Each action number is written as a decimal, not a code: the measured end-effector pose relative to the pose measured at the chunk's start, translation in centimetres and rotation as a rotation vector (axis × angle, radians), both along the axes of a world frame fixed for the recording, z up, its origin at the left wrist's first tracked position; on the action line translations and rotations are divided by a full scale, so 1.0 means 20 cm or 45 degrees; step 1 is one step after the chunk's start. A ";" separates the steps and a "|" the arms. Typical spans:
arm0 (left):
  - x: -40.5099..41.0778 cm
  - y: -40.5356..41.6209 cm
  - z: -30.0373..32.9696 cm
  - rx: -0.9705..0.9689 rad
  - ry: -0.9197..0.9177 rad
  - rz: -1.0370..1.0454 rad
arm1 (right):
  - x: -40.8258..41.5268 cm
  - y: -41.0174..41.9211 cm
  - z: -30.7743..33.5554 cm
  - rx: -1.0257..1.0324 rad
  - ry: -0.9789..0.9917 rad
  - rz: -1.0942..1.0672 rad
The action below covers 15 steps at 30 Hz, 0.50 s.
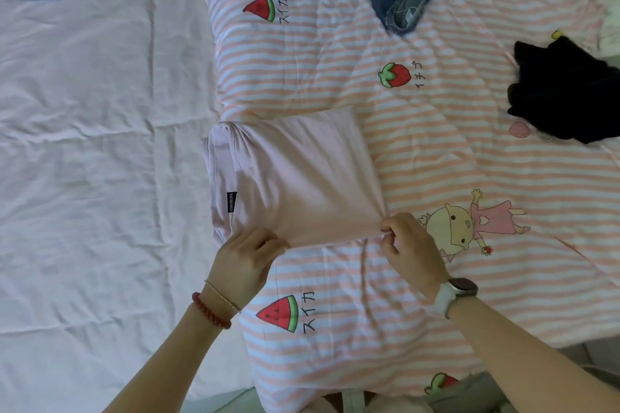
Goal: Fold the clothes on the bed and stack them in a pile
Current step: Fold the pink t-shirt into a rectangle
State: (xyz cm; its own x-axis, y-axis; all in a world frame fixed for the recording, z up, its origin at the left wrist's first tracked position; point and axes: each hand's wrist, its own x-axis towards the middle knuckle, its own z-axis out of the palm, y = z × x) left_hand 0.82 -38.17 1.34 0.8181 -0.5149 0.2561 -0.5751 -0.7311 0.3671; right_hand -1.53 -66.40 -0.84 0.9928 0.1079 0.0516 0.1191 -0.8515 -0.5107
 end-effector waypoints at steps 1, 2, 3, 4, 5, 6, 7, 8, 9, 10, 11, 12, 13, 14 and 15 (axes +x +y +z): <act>-0.01 0.01 -0.01 0.022 0.074 -0.014 | 0.00 0.02 -0.02 0.044 0.021 -0.067; -0.02 0.02 -0.01 0.018 0.146 0.010 | 0.01 0.04 -0.04 0.098 0.044 -0.127; -0.02 0.02 -0.01 -0.011 0.205 0.073 | 0.02 0.06 -0.05 0.143 0.076 -0.193; -0.02 0.02 0.00 -0.039 0.233 0.157 | 0.02 0.09 -0.06 0.185 0.102 -0.246; 0.00 0.01 0.00 -0.051 0.241 0.264 | 0.03 0.11 -0.07 0.225 0.116 -0.298; 0.02 0.00 0.00 -0.035 0.233 0.402 | 0.03 0.13 -0.08 0.264 0.129 -0.345; 0.05 -0.02 0.01 -0.026 0.259 0.583 | 0.04 0.14 -0.08 0.293 0.149 -0.396; 0.09 -0.03 0.01 -0.055 0.354 0.797 | 0.05 0.15 -0.09 0.312 0.160 -0.443; 0.13 -0.04 0.01 -0.111 0.505 1.007 | 0.05 0.15 -0.09 0.317 0.160 -0.479; 0.16 -0.05 0.01 -0.186 0.659 1.174 | 0.06 0.14 -0.09 0.320 0.149 -0.499; 0.19 -0.04 0.00 -0.242 0.755 1.285 | 0.05 0.14 -0.10 0.327 0.144 -0.506; 0.21 -0.04 -0.01 -0.269 0.795 1.345 | 0.05 0.13 -0.10 0.337 0.142 -0.502; 0.22 -0.04 -0.02 -0.287 0.794 1.354 | 0.06 0.13 -0.10 0.349 0.142 -0.503; 0.23 -0.04 -0.02 -0.314 0.787 1.348 | 0.06 0.13 -0.11 0.374 0.137 -0.513; 0.23 -0.04 -0.03 -0.363 0.772 1.336 | 0.07 0.13 -0.11 0.414 0.128 -0.541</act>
